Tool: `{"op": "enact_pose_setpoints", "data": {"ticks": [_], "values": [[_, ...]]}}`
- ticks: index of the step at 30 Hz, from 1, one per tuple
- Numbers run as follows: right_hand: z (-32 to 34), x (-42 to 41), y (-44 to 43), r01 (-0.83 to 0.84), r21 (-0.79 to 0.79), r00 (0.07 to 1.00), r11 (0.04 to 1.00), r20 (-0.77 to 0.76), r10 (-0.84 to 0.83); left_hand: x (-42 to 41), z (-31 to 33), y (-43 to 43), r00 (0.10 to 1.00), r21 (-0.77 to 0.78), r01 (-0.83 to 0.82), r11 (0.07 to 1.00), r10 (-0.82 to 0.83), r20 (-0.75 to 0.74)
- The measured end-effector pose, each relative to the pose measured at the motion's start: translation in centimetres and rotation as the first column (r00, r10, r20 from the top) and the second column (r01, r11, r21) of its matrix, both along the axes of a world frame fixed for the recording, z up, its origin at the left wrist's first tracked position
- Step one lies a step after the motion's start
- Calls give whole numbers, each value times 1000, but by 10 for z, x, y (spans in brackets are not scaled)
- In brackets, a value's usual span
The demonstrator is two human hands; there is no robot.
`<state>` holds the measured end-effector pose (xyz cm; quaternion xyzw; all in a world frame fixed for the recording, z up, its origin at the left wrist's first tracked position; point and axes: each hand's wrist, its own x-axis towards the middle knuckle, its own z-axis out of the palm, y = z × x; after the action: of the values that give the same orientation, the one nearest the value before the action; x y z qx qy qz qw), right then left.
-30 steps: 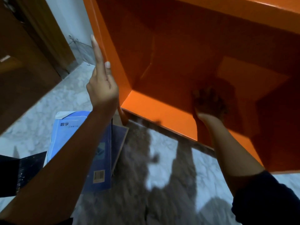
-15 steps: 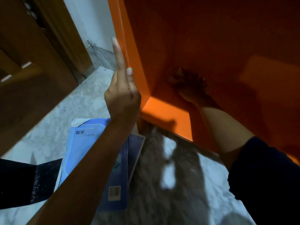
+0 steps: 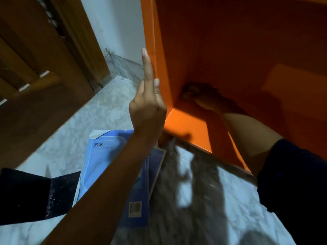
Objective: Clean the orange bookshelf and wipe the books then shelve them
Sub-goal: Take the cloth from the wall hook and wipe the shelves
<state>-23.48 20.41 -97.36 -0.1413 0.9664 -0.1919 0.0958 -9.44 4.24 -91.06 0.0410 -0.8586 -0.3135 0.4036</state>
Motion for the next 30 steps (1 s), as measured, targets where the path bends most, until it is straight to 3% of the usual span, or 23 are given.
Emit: {"op": "enact_pose_setpoints", "data": {"ticks": [10, 14, 22, 30], "values": [[-4, 46, -10, -101, 30, 991, 994, 92, 98, 7, 5, 0, 996, 29, 49, 998, -51, 67], [-2, 70, -16, -179, -146, 958, 973, 201, 206, 12, 11, 0, 988, 37, 30, 999, -35, 150], [-8, 104, -28, -277, 76, 956, 958, -82, 283, 18, 18, 0, 979, 52, 33, 998, -43, 200], [-16, 129, -31, -342, 37, 929, 939, -141, 343, 23, 19, -3, 961, 179, 151, 972, -187, 203]]}}
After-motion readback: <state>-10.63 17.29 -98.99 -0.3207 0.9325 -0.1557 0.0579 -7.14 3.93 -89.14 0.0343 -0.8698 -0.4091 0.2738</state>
